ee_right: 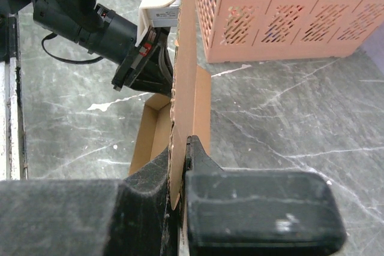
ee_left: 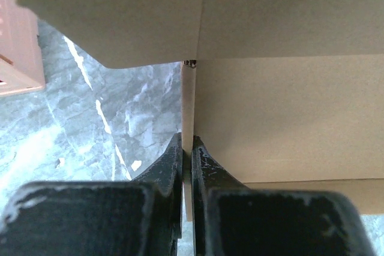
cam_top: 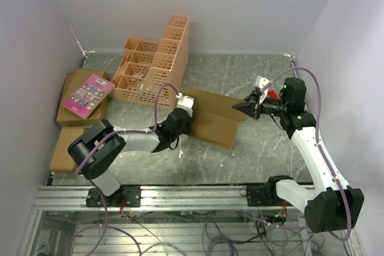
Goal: Fold the paper box
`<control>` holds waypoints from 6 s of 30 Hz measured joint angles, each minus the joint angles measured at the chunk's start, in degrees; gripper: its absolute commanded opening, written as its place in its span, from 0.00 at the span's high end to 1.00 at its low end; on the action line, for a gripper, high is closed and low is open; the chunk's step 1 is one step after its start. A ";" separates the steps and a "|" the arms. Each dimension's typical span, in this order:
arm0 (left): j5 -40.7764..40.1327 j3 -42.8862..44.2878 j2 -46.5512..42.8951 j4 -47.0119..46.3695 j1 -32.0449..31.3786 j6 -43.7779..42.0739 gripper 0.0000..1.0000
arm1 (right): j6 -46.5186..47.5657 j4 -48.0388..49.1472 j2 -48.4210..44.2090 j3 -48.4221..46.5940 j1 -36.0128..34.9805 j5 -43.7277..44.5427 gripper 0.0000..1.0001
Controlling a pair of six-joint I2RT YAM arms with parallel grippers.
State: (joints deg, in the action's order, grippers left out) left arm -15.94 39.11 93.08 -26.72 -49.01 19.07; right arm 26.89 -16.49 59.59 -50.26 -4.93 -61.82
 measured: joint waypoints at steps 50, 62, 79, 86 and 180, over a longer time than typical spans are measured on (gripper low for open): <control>-0.28 1.77 -1.18 4.68 0.63 6.14 0.90 | 0.37 1.97 0.02 1.20 -0.98 2.27 1.00; -0.09 1.07 -1.18 5.16 0.74 5.35 0.85 | 0.35 1.99 0.02 1.20 -0.98 2.25 1.00; 3.19 -4.63 -8.90 5.46 0.81 4.76 0.44 | 0.79 1.66 0.50 1.20 -1.07 2.05 1.00; 14.56 -12.81 -34.58 7.37 5.70 2.10 0.19 | 4.44 -3.30 3.48 -1.44 -0.37 -0.52 1.00; 49.72 -7.34 -17.31 -3.41 19.54 2.25 0.93 | 7.52 -17.57 61.75 -38.16 20.46 44.92 0.68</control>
State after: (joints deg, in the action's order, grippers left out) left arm 33.78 31.77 75.77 -30.13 -29.47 21.32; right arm 34.41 -34.06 121.34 -88.42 15.53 -16.91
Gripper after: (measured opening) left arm 0.072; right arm 0.445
